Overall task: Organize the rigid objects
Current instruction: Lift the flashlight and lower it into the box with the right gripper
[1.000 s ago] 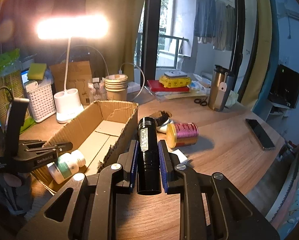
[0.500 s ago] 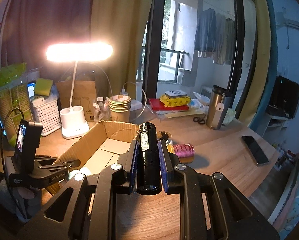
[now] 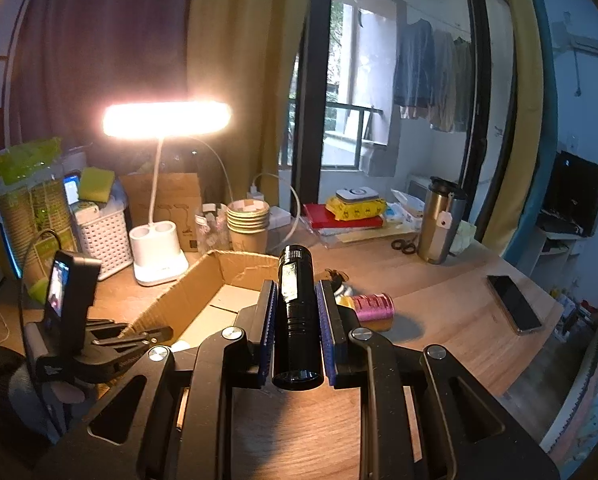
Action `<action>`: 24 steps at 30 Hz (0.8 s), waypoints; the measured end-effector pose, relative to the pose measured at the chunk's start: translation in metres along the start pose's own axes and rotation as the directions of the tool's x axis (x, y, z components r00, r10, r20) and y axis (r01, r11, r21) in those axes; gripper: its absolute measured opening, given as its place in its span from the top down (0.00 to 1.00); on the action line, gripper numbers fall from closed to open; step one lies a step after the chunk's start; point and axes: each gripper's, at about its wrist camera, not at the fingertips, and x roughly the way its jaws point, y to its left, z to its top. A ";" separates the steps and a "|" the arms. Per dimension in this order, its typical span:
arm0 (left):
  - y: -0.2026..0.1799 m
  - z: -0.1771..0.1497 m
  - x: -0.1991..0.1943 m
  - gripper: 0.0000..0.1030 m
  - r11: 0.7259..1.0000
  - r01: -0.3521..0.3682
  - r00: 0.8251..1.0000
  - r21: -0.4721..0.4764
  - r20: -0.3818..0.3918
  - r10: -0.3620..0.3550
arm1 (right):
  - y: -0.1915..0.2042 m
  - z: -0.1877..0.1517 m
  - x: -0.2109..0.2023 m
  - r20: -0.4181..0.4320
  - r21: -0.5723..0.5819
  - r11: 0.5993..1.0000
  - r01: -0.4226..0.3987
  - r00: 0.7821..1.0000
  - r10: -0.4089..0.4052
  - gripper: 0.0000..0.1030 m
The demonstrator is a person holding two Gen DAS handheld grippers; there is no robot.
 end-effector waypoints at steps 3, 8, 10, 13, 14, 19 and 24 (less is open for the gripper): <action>0.000 0.000 0.000 0.91 1.000 0.000 1.000 0.000 0.000 0.000 | 0.011 0.005 -0.002 0.013 -0.018 1.000 -0.022 1.000 0.022 0.79; 0.000 0.000 0.000 0.91 1.000 0.000 1.000 0.000 0.000 0.000 | 0.028 0.014 -0.005 0.033 -0.048 0.997 -0.064 0.997 0.065 0.79; 0.000 0.000 0.000 0.91 1.000 0.000 1.000 0.000 0.000 0.000 | 0.036 0.016 -0.005 0.038 -0.062 0.995 -0.084 0.996 0.086 0.79; 0.000 0.000 0.000 0.91 1.000 0.000 1.000 0.000 0.000 0.000 | 0.046 0.016 -0.004 0.035 -0.081 0.991 -0.110 0.993 0.113 0.79; 0.000 0.000 0.000 0.91 1.000 0.000 1.000 0.000 0.000 0.000 | 0.049 0.016 -0.003 0.034 -0.085 0.990 -0.116 0.992 0.119 0.79; 0.000 0.000 0.000 0.91 1.000 0.000 1.000 0.000 0.000 0.000 | 0.059 0.007 0.007 -0.003 -0.087 0.986 -0.145 0.989 0.145 0.79; 0.000 0.000 0.000 0.91 1.000 0.000 1.000 0.000 0.000 0.000 | 0.064 -0.009 0.025 -0.070 -0.073 0.984 -0.163 0.985 0.158 0.79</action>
